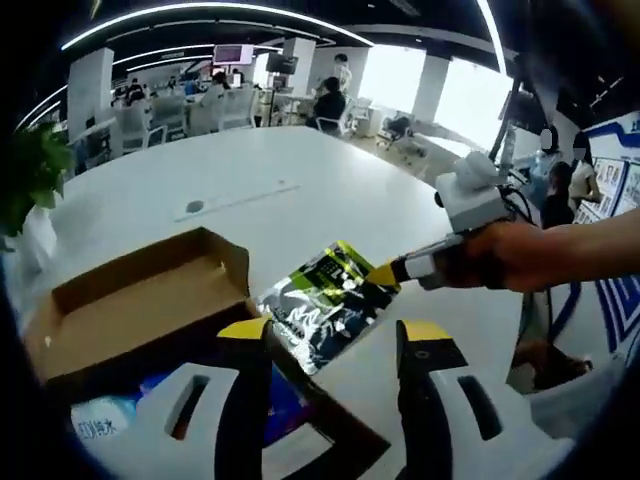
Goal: Operate the shoe box by opening the lid, removing the specified soft item, and placing it in the target area until the item is outside and the box remains undamaged.
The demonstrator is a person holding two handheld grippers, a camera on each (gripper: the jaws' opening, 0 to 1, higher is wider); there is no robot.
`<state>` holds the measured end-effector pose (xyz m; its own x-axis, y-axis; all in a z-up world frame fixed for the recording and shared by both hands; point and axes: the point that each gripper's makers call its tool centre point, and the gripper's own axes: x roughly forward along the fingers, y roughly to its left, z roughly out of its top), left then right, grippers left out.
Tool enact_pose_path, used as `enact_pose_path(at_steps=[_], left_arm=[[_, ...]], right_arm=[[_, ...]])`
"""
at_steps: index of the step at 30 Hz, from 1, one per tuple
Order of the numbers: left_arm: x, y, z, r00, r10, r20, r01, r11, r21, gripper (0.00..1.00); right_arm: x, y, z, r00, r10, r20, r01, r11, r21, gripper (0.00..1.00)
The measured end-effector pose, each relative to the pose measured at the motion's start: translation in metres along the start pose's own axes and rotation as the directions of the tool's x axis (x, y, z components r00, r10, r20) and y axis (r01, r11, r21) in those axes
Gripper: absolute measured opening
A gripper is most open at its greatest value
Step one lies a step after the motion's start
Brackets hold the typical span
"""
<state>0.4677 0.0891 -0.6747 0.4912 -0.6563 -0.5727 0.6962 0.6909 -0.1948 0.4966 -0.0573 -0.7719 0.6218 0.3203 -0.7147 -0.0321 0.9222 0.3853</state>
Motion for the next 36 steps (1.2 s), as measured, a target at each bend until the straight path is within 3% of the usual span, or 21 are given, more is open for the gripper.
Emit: enact_pose_path(at_steps=[5,18,36], left_arm=[[-0.022,0.02,-0.004,0.999,0.036,0.029,-0.034,0.999,-0.042,0.54],[-0.073,0.066,-0.02,0.989,0.141,0.052,-0.134,0.984,-0.114,0.54],[-0.099,0.089,-0.025,0.978,0.2,0.06,-0.191,0.972,-0.138,0.53]], right_arm=[[0.005,0.006,0.002,1.0,-0.003,-0.006,0.002,1.0,-0.019,0.0],[0.012,0.01,0.002,1.0,-0.009,-0.028,0.008,1.0,-0.025,0.0],[0.012,0.006,-0.001,0.998,-0.048,-0.051,0.046,0.998,-0.049,0.0]])
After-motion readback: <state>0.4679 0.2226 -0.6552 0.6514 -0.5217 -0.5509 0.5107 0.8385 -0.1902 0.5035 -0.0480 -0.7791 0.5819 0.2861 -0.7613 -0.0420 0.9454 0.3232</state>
